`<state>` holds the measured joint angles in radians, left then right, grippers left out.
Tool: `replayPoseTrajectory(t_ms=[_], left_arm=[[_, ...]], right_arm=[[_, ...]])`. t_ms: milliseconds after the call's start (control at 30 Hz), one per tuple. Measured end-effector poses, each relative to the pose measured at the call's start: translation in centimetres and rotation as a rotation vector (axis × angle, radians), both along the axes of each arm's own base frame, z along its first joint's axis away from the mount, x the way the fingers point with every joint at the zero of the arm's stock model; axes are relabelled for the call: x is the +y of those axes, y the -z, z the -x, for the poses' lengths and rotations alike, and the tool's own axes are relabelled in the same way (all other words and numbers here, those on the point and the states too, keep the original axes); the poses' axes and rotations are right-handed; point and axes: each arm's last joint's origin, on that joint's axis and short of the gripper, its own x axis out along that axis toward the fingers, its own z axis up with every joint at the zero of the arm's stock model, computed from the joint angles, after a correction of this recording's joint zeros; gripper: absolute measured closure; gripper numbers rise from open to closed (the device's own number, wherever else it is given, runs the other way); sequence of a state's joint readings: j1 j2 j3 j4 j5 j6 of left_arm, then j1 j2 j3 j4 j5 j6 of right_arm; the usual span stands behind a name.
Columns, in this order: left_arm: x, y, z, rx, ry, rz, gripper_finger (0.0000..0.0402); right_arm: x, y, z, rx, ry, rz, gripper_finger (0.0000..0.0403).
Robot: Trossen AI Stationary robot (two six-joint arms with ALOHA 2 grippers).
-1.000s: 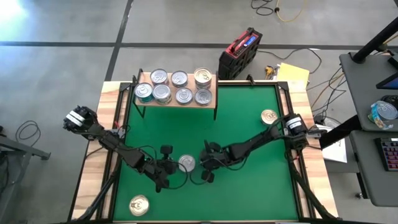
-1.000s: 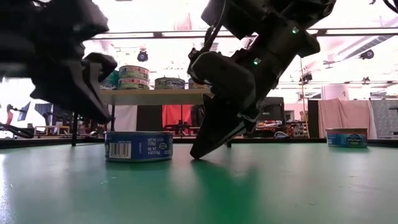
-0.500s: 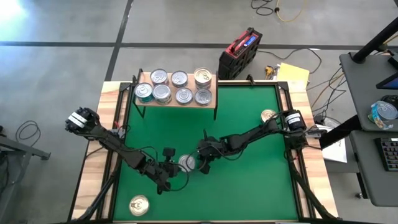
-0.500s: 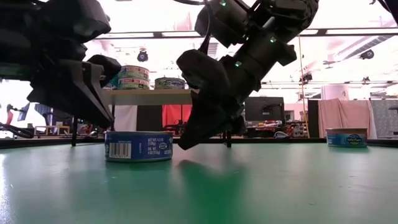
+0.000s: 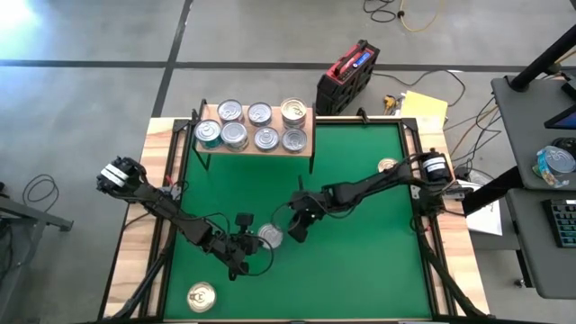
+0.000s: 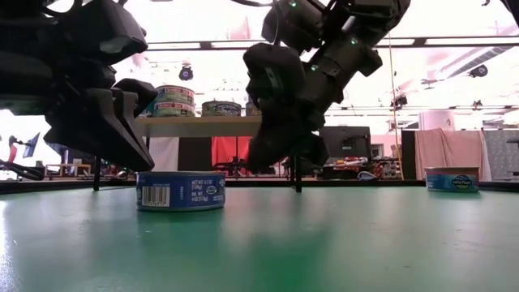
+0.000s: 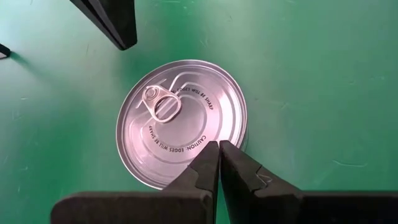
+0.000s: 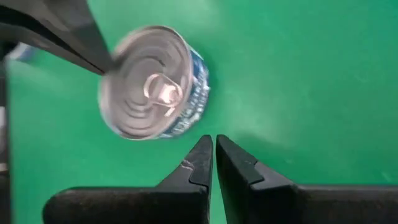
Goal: Stack canned seafood by type on shelf
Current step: Stack the center dark blue tuna can on top of the dark blue tuna can on the shelf
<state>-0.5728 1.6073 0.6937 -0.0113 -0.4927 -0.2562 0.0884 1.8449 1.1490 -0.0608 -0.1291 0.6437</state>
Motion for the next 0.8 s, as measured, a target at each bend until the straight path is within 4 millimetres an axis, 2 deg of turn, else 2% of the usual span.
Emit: replayPoseTrajectory(t_ms=[167,267,533,800], left_arm=[[0.0,0.3,0.0,0.003,-0.016,0.003,0.0401],[-0.1,0.5,-0.1,0.005,-0.018,-0.002,0.0401],[-0.1,0.5,0.0,0.011,-0.015,0.000,0.0401],[-0.4,0.6,0.2,0.026,0.005,0.009,0.0401]], right_arm=[[-0.1,0.6,0.1,-0.090,-0.007,-0.108,0.0385],[-0.2,1.2,0.4,-0.136,0.005,-0.140,0.0363],[-0.5,2.2,0.7,-0.138,0.075,-0.153,0.0249],[-0.5,2.1,0.5,-0.163,0.083,-0.168,0.0144]])
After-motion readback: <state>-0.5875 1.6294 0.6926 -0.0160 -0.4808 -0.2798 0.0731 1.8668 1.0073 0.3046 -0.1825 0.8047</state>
